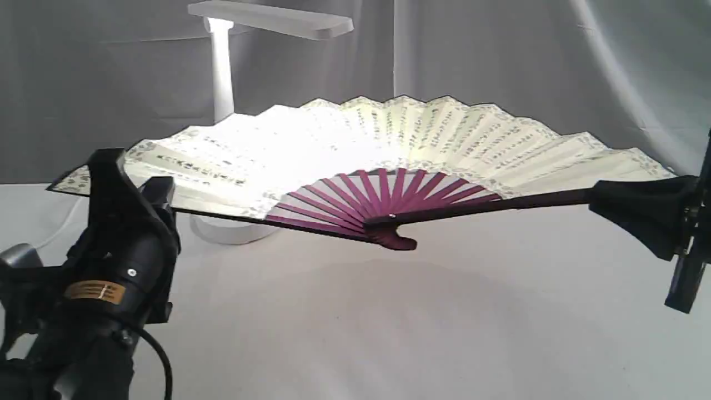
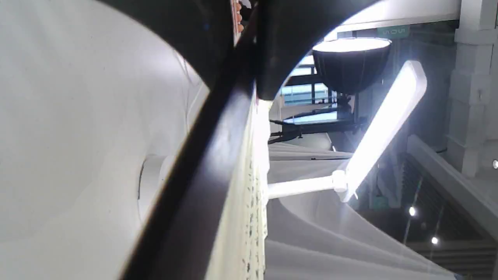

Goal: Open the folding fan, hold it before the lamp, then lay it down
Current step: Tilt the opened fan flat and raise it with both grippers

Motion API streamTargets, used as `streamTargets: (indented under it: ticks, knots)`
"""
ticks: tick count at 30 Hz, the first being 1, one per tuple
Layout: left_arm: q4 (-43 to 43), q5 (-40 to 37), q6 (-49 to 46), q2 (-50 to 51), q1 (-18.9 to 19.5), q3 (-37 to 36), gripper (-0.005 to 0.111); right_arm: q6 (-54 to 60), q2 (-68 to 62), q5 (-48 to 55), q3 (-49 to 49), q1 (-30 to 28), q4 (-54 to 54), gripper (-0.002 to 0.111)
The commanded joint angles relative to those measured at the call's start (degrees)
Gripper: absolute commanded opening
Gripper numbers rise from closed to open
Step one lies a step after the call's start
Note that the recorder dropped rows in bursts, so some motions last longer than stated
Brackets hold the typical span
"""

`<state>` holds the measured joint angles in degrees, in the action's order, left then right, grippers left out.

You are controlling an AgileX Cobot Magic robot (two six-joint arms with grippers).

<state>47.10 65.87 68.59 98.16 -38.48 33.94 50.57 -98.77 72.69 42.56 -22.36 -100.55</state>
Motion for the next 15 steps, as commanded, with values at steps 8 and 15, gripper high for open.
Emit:
streamTargets:
  ticks: [8,15]
  knots:
    - [1.43,4.09,-0.14,-6.18,6.97,-5.13,0.0,-2.82,1.91,-5.87,7.02,8.17,0.61,0.0]
    - [-0.06,4.09,-0.14,-8.87,9.35,-7.27,0.0,-6.53,1.91,-12.2,9.55,14.6,0.61,0.0]
